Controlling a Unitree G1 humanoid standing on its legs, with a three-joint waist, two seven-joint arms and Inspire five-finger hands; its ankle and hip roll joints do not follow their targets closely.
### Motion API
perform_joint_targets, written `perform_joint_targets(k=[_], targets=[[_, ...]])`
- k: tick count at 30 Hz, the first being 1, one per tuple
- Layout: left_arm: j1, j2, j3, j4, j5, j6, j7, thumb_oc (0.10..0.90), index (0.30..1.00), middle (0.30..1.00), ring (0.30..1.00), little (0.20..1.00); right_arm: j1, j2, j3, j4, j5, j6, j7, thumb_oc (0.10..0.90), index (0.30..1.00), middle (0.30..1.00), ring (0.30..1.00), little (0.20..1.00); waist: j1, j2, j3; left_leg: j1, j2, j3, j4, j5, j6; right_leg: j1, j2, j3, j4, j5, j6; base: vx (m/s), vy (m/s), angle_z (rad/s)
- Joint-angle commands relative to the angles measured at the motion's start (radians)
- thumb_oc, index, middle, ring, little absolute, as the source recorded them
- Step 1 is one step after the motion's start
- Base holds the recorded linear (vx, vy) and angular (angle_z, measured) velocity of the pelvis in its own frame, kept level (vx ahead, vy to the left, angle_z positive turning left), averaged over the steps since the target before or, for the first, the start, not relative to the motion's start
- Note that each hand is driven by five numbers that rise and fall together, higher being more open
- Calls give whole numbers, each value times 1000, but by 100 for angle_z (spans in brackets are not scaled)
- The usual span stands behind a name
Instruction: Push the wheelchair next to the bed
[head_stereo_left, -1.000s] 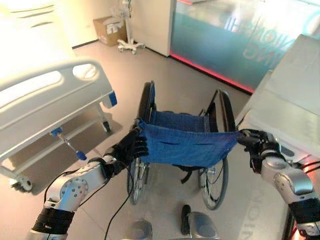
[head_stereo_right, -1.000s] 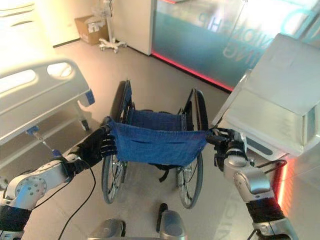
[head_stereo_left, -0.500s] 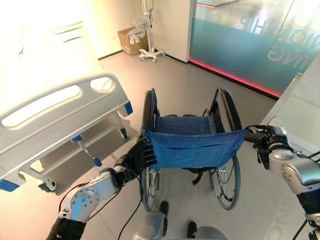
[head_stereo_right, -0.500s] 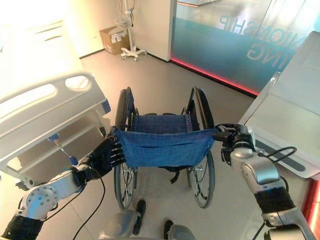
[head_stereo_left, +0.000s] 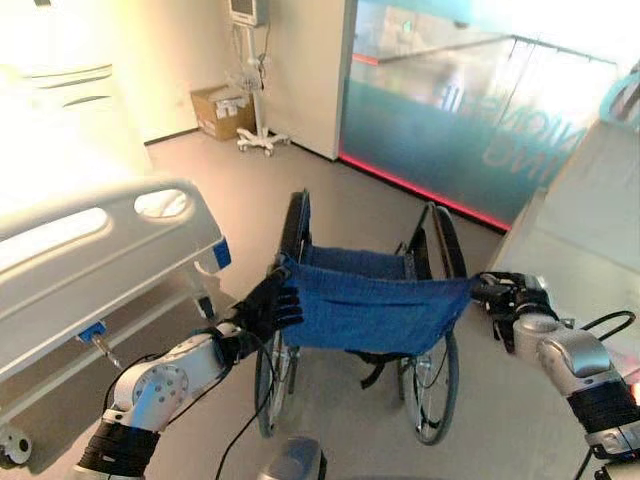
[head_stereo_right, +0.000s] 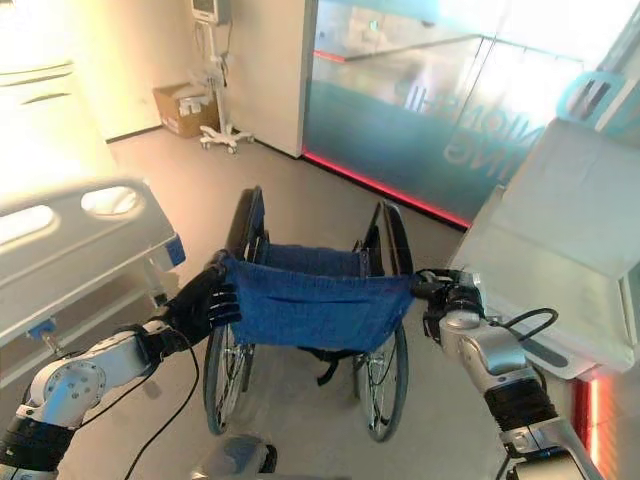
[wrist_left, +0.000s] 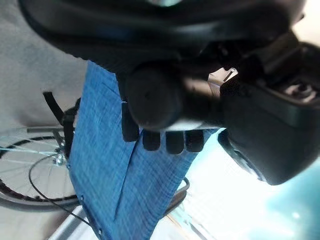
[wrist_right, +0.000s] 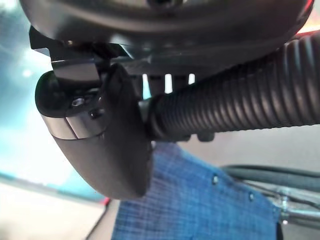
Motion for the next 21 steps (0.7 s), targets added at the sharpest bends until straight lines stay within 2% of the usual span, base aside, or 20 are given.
perform_joint_targets(k=[1,3,4,6,7,9,10,11,12,13,15,17,18,19,20,21], targets=[[-146,-12,60,-41,-23,-145,-42,400,300,300,300,300,-97,154,109,-208,115,-212,177,400,300,300,300,300,44,48,-51,-39,-24,51,-14,69,-29,28,5,-49,-318,339,38,172,-120,-21],[-139,-19,58,-45,-19,-153,-57,400,300,300,300,300,-88,133,88,-206,108,-217,196,400,300,300,300,300,25,43,-24,0,-33,37,13,31,-27,4,-29,-39,-466,388,43,293,-182,5],[-136,-30,50,-50,-13,-150,-58,400,300,300,300,300,-83,124,75,-203,104,-218,203,400,300,300,300,300,-4,32,-4,55,-45,32,18,-14,-19,-81,-65,6,-542,477,73,399,-243,24],[-139,-29,42,-49,-10,-145,-58,400,300,300,300,300,-85,116,68,-206,115,-214,198,400,300,300,300,300,-20,21,14,91,-51,25,48,-75,-16,-118,-104,32,-641,551,96,422,-283,34],[-141,-23,39,-50,-6,-146,-57,400,300,300,300,300,-91,104,54,-221,130,-203,198,400,300,300,300,300,-35,2,31,128,-47,3,76,-139,-15,-172,-147,68,-713,612,119,505,-368,56],[-131,-24,45,-51,11,-169,-62,400,300,300,300,300,-105,93,33,-254,147,-171,200,400,300,300,300,300,-44,-5,51,167,-16,-29,108,-204,-17,-204,-156,88,-681,620,128,481,-396,76],[-129,-24,46,-52,11,-177,-60,400,300,300,300,300,-109,92,32,-259,147,-166,203,400,300,300,300,300,-45,-6,52,168,-12,-31,116,-214,-17,-209,-156,88,-666,619,128,408,-363,90],[-129,-33,56,-52,14,-177,-63,400,300,300,300,300,-134,91,32,-263,160,-150,187,400,300,300,300,300,-43,-14,47,176,5,-39,146,-242,-25,-195,-145,79,-652,586,131,238,-209,74],[-129,-33,56,-52,14,-177,-64,400,300,300,300,300,-134,91,32,-263,160,-150,187,400,300,300,300,300,-43,-13,47,176,6,-39,147,-243,-25,-195,-144,79,-652,586,131,354,-295,82],[-129,-47,63,-49,22,-183,-67,400,300,300,300,300,-161,87,29,-260,168,-131,183,400,300,300,300,300,-41,-21,29,185,19,-45,171,-254,-34,-189,-129,71,-621,560,132,302,-251,55],[-135,-63,69,-46,11,-188,-51,400,300,300,300,300,-194,68,40,-259,197,-101,168,400,300,300,300,300,-48,-20,-4,204,68,-58,228,-199,-68,-191,-96,60,-563,532,112,346,-289,63],[-137,-77,83,-50,-10,-181,-16,400,300,300,300,300,-212,53,56,-258,202,-75,174,400,300,300,300,300,-52,-19,-23,181,107,-40,398,-56,-107,-166,-83,30,-552,521,73,278,-265,67],[-130,-79,91,-61,-21,-176,-3,400,300,300,300,300,-214,40,57,-263,208,-67,177,400,300,300,300,300,-49,-20,-25,145,93,-27,502,12,-126,-141,-71,22,-560,508,55,246,-263,17],[-121,-79,99,-74,-32,-172,12,400,300,300,300,300,-216,26,56,-268,221,-64,174,400,300,300,300,300,-44,-20,-24,87,72,-17,590,56,-139,-115,-60,13,-569,496,38,219,-246,-8],[-112,-77,107,-83,-43,-171,25,400,300,300,300,300,-217,12,54,-273,239,-63,172,400,300,300,300,300,-35,-22,-16,10,47,0,668,79,-142,-87,-53,0,-573,484,19,227,-229,-6],[-108,-77,112,-89,-50,-172,35,400,300,300,300,300,-219,3,56,-276,257,-65,167,400,300,300,300,300,-25,-22,-9,-46,31,13,702,77,-140,-66,-46,-16,-571,476,6,261,-197,-7]])
